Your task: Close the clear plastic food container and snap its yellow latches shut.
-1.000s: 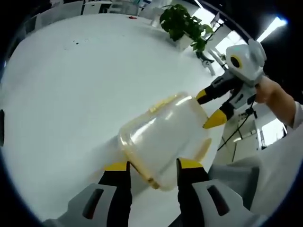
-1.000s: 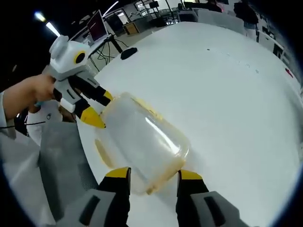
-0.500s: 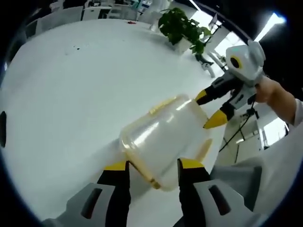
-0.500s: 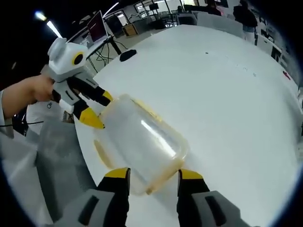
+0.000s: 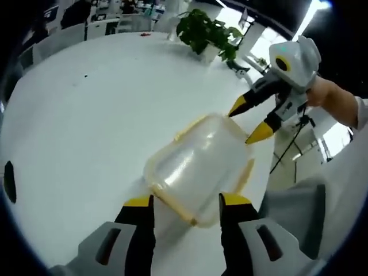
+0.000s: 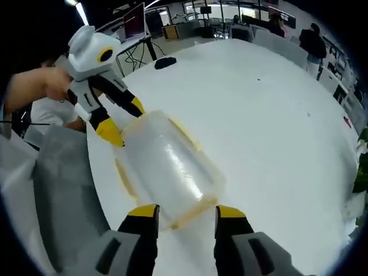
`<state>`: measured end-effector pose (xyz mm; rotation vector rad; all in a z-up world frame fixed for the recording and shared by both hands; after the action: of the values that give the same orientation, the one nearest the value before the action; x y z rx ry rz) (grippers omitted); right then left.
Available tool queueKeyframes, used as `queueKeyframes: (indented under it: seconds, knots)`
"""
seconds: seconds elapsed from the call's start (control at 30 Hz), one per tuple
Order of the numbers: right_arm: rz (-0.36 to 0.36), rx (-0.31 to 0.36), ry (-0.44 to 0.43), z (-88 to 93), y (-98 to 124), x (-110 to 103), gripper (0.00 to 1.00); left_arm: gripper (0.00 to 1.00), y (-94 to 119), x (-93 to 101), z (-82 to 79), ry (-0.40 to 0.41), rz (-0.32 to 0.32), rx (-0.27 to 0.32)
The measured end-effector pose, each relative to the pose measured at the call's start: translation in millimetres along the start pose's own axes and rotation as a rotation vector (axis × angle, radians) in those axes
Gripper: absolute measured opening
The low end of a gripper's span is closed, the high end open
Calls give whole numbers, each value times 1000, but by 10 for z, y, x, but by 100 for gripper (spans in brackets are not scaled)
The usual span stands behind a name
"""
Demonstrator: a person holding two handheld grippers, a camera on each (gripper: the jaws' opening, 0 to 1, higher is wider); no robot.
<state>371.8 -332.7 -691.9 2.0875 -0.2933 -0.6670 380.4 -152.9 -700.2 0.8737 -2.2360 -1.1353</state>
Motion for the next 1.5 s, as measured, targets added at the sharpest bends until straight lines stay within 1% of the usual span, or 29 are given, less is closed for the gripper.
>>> queueKeyframes:
  seconds: [0.07, 0.1, 0.17, 0.3, 0.37, 0.4, 0.47, 0.53, 0.57, 0.6, 0.63, 0.7, 0.73, 0.77, 0.83, 0.87, 0.93, 1.0, 1.07, 1.17, 1.27, 1.33, 1.43, 1.5]
  knots:
    - [0, 1, 13, -5, 27, -13, 38, 43, 17, -7, -2, -12, -5, 3]
    - [-7, 12, 29, -24, 42, -11, 38, 43, 30, -18, -14, -30, -11, 15]
    - [-8, 11, 27, -25, 62, -5, 39, 42, 48, -24, -25, -44, -11, 24]
    - [3, -2, 87, -45, 99, -7, 39, 41, 96, -27, -43, -90, -5, 42]
    - [-15, 21, 137, -100, 109, -42, 39, 41, 113, -37, -49, -117, -12, 47]
    - [-38, 44, 183, -145, 111, -79, 40, 42, 131, -31, -66, -145, -11, 63]
    - [-61, 56, 225, -174, 121, -113, 40, 42, 158, -18, -81, -162, -5, 72]
    - [-95, 73, 259, -202, 127, -158, 39, 42, 174, -36, -105, -184, -15, 82]
    - [-106, 82, 266, -211, 129, -171, 39, 42, 176, -62, -114, -205, -32, 83]
    - [-112, 87, 273, -218, 132, -180, 38, 41, 182, -85, -122, -261, -50, 86]
    - [-117, 86, 287, -221, 132, -186, 38, 40, 186, -84, -137, -285, -55, 97]
    - [-119, 84, 304, -228, 127, -186, 35, 39, 204, -53, -161, -276, -41, 108]
    - [-120, 89, 307, -235, 129, -188, 35, 39, 212, -44, -189, -281, -36, 124]
    - [-125, 102, 313, -255, 132, -193, 35, 40, 224, -17, -218, -297, -23, 139]
    - [-132, 119, 334, -290, 151, -207, 32, 38, 245, 13, -270, -342, -9, 169]
    - [-139, 132, 354, -318, 164, -223, 30, 38, 256, 29, -282, -346, -4, 174]
    - [-149, 147, 363, -353, 180, -243, 30, 37, 269, 51, -320, -337, 11, 188]
    - [-157, 158, 370, -384, 181, -264, 32, 37, 272, 77, -342, -347, 22, 198]
    - [-155, 151, 380, -391, 173, -270, 31, 37, 270, 121, -354, -377, 37, 205]
    - [-163, 143, 401, -399, 148, -289, 30, 35, 248, 168, -360, -388, 57, 205]
    - [-167, 138, 419, -427, 121, -318, 30, 33, 217, 238, -393, -401, 79, 224]
    - [-161, 131, 425, -446, 100, -324, 29, 29, 197, 270, -409, -415, 85, 237]
    - [-168, 138, 432, -493, 77, -332, 28, 29, 141, 308, -421, -426, 90, 234]
    - [-171, 138, 439, -521, 55, -341, 28, 27, 121, 354, -421, -439, 114, 236]
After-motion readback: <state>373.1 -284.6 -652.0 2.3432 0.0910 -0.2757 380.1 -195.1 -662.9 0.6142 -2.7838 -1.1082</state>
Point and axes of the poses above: the point that each gripper's makers call its tool centre point, and the gripper's own axes: y roughly backward along the fingers, x roughly to its right, z roughly out of its underside, the point moved 4 cm from there along y, roughly backward along the fingers, and after that the axes turned 15 degrees about -z, right-handed, at the moved point
